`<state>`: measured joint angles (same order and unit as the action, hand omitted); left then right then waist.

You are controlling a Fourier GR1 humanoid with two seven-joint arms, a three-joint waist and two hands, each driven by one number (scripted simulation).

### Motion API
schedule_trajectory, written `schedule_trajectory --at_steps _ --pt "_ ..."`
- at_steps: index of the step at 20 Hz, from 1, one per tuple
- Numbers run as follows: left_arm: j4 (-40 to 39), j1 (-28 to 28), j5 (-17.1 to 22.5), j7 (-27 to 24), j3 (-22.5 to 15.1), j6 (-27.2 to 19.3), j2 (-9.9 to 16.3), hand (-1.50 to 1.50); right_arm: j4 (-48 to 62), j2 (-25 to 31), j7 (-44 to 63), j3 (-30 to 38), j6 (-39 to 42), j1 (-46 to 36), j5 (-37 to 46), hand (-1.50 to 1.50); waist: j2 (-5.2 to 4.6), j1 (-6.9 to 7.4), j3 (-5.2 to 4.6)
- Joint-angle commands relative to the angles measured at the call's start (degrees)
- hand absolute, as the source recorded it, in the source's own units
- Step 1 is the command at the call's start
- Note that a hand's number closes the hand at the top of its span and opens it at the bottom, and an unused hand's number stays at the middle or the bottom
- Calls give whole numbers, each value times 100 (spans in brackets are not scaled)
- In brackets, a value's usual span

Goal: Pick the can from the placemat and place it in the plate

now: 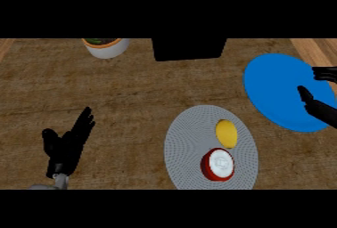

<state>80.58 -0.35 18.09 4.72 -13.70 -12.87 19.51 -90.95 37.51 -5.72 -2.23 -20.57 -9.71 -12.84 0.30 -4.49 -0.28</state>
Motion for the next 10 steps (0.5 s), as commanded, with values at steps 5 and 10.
schedule_trajectory --at_steps 5,10 --pt "205 241 219 414 75 147 -63 0 -2135 -487 -354 392 -945 2562 334 -150 8 291 25" --pt "255 289 108 413 -129 69 -343 0 -2783 323 616 109 -506 3149 971 -150 -9 347 12"
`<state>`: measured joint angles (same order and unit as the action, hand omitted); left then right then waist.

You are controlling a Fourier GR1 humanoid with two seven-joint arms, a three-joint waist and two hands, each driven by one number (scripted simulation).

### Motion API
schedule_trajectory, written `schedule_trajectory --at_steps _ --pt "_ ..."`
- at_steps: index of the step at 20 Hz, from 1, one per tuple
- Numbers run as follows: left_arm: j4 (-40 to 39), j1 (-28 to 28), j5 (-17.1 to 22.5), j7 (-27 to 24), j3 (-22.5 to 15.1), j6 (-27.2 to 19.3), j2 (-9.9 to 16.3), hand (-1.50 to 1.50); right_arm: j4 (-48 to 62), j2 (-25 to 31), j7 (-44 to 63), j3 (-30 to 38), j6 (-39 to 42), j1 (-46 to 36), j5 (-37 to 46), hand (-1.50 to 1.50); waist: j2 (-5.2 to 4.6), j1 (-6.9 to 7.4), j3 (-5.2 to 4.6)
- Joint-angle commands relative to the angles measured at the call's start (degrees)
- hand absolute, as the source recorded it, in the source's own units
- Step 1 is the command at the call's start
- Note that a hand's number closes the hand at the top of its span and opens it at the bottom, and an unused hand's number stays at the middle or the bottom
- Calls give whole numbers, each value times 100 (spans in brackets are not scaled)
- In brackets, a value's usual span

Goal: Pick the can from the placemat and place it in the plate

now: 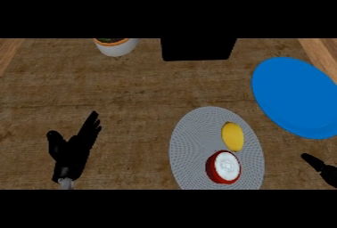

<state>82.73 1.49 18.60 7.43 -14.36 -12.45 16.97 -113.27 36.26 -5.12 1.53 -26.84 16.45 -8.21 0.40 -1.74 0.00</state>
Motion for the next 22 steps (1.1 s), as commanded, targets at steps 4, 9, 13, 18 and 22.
schedule_trajectory --at_steps 4,9,13,18,22 --pt "-65 -76 -41 206 -81 46 -45 0 -1026 1366 1594 -461 752 777 837 -150 -37 87 -27" --pt "-185 -20 -43 82 31 163 -8 0 -2031 1816 3155 -793 970 797 1463 -150 -44 163 -20" --pt "-199 -169 -150 176 -25 63 -159 0 -2670 2010 4410 -1180 1272 608 1974 -150 -45 174 -18" --pt "-310 -327 -375 231 -231 -20 -463 0 -1748 1061 5329 -2630 1408 -920 3045 -150 -70 309 -9" --pt "-96 -152 -281 308 11 63 -343 0 -1438 300 5942 -3375 1602 -1213 4023 -150 -46 239 -5"
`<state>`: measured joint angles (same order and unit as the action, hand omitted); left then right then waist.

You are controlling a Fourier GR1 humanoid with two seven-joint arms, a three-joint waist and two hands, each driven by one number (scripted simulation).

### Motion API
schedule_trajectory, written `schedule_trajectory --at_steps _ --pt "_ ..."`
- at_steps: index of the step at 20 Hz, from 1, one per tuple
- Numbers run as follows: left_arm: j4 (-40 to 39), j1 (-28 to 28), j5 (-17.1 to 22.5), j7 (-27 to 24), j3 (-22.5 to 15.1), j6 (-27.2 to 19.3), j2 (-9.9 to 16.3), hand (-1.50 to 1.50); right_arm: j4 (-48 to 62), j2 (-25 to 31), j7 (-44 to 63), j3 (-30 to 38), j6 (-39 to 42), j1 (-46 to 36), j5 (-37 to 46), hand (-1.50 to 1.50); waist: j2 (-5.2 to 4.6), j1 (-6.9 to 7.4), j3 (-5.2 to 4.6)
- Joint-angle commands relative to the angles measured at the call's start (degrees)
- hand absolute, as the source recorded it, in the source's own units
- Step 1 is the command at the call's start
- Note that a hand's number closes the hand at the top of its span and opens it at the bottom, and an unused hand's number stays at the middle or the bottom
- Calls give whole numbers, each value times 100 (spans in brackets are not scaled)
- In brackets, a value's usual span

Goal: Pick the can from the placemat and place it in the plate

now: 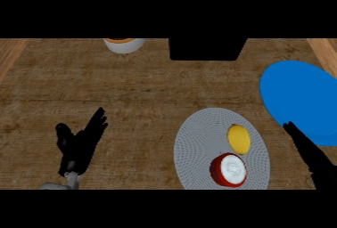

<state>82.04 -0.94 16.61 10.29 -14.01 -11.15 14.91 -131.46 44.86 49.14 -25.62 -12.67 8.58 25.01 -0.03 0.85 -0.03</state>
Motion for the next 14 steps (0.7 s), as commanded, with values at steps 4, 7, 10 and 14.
schedule_trajectory --at_steps 4,7,10,14 --pt "1 161 10 44 197 264 54 0 433 -1188 1181 -857 775 -967 646 -150 1 -39 -1" --pt "-58 -63 -173 174 199 111 -113 0 1111 -1574 602 -928 665 -820 709 -150 -1 -63 2" --pt "105 121 -307 183 113 -35 -373 0 1315 -1830 494 -842 753 -793 876 -150 2 -74 3" --pt "-75 267 -327 -68 279 364 -253 0 1072 -2108 915 -1002 1090 -784 1380 -150 6 -79 1"
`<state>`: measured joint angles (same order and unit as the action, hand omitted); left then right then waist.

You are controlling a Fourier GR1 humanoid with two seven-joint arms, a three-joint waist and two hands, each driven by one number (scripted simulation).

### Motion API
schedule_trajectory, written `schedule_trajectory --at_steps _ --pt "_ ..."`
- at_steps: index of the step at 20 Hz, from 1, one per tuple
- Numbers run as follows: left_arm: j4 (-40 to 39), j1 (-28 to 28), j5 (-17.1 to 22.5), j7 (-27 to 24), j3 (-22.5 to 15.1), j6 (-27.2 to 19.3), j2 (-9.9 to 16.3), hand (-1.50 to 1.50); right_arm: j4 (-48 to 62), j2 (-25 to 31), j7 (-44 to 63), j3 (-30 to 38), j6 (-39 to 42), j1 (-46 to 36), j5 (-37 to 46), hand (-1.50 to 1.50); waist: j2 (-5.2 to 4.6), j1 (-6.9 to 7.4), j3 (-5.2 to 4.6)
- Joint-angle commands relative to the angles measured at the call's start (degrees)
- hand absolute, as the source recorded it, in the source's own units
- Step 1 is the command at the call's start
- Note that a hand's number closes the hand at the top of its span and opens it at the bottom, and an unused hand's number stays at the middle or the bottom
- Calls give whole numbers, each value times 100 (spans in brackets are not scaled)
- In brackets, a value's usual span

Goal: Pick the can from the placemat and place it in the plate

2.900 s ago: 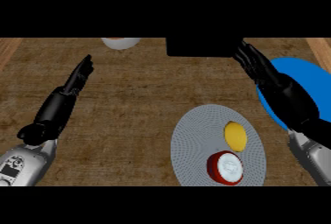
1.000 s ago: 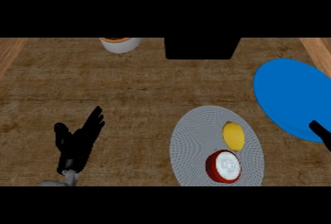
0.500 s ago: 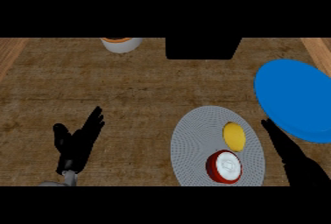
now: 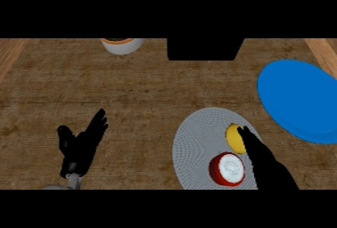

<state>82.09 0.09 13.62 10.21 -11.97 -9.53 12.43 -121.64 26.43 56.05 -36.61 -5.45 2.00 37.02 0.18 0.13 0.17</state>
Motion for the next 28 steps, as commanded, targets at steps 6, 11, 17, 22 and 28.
schedule_trajectory --at_steps 6,11,17,22,28 --pt "-308 -176 -32 41 349 233 -57 0 602 -571 371 -113 459 -136 906 -150 -18 -23 -19" --pt "96 79 -291 192 196 146 -202 0 823 -703 59 41 514 178 924 -150 -14 -16 -17" --pt "-165 -57 -279 177 520 391 -187 0 1304 -1120 -222 181 714 38 943 -150 -17 -16 -17" --pt "-186 108 -422 26 337 340 -377 0 1738 -693 -949 127 987 189 761 150 -19 -28 -17" --pt "180 437 -472 43 381 518 -391 0 1588 -968 -848 269 1219 -37 1336 150 -13 -11 -18"
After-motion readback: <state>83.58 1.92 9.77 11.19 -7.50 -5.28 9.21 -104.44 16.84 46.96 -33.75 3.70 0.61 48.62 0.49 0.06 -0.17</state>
